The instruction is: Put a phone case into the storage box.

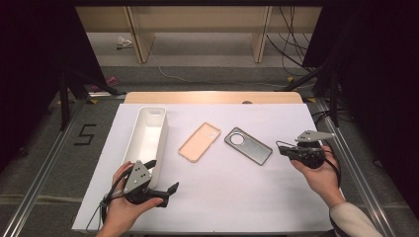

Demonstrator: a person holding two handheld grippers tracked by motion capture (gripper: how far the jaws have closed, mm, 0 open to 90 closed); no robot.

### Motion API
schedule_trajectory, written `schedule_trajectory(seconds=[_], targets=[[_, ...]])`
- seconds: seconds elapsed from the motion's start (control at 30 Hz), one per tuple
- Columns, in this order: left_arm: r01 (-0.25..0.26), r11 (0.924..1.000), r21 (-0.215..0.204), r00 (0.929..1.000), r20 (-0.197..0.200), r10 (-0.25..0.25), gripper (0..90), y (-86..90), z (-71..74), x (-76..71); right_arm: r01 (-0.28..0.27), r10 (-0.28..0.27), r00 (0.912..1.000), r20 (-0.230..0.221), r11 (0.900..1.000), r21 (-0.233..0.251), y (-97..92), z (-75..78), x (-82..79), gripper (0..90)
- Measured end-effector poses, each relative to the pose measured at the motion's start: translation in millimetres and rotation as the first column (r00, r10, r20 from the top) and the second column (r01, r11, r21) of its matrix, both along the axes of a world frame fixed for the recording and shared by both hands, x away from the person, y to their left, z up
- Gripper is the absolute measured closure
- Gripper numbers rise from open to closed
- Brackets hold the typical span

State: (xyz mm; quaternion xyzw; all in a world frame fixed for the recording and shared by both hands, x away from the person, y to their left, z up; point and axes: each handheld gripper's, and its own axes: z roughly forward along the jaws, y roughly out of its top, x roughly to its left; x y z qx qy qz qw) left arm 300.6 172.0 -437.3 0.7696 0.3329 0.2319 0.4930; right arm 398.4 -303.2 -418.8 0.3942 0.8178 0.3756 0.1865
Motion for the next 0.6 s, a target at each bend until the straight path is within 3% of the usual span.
schedule_trajectory(seconds=[0.2, 0.4, 0.6], targets=[[0.000, 1.0000, -0.003, 1.0000, -0.001, 0.000, 0.7, 0.1, -0.2, 0.1, 0.027, -0.030, 0.9984, -0.048, 0.9980, -0.057, 8.3, -8.3, 26.3, 90.0], [0.002, 1.0000, -0.005, 1.0000, 0.001, -0.002, 0.7, 0.1, 0.0, -0.2, 0.070, -0.077, 0.9932, -0.087, 0.9942, -0.082, 10.9, -17.7, 52.2, 90.0], [0.003, 1.0000, -0.005, 1.0000, 0.002, -0.003, 0.7, -0.1, 0.0, -0.2, 0.099, -0.112, 0.9870, -0.115, 0.9881, -0.118, 10.3, -28.2, 67.1, 90.0]])
